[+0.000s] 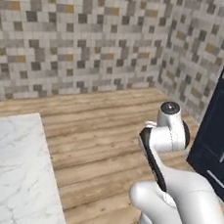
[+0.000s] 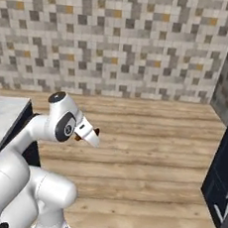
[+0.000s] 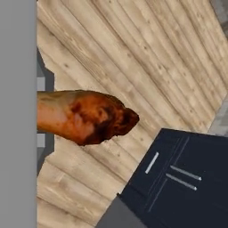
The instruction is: Take the cheese, chicken drumstick, and lime from the fridge and place them on the plate on the dining counter to create an appetizer plate.
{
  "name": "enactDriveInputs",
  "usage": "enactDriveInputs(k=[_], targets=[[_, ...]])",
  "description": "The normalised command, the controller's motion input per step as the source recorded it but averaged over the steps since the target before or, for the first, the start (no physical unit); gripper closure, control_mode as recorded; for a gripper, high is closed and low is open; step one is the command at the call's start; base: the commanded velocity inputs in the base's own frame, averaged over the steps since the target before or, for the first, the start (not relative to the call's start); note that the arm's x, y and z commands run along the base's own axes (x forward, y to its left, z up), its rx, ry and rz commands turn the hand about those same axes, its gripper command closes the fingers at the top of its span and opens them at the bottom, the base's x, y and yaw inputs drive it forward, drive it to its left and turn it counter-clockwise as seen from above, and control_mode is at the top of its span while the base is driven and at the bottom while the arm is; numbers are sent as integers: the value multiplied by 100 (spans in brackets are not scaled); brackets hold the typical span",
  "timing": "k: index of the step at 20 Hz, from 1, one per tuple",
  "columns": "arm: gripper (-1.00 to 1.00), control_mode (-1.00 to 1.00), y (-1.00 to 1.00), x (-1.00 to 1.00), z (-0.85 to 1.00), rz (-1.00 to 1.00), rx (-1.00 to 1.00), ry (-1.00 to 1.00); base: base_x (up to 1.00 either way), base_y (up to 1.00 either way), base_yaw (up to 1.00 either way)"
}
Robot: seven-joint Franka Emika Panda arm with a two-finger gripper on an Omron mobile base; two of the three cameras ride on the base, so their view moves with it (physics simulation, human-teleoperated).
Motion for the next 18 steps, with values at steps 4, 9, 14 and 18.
enactDriveInputs(k=[4, 9, 14, 18], targets=[[100, 100, 0, 0, 0, 0, 0, 0, 100, -81, 46], [100, 100, 0, 0, 0, 0, 0, 0, 100, -87, 36], [100, 100, 0, 0, 0, 0, 0, 0, 100, -33, 52], [100, 100, 0, 0, 0, 0, 0, 0, 100, -18, 63]])
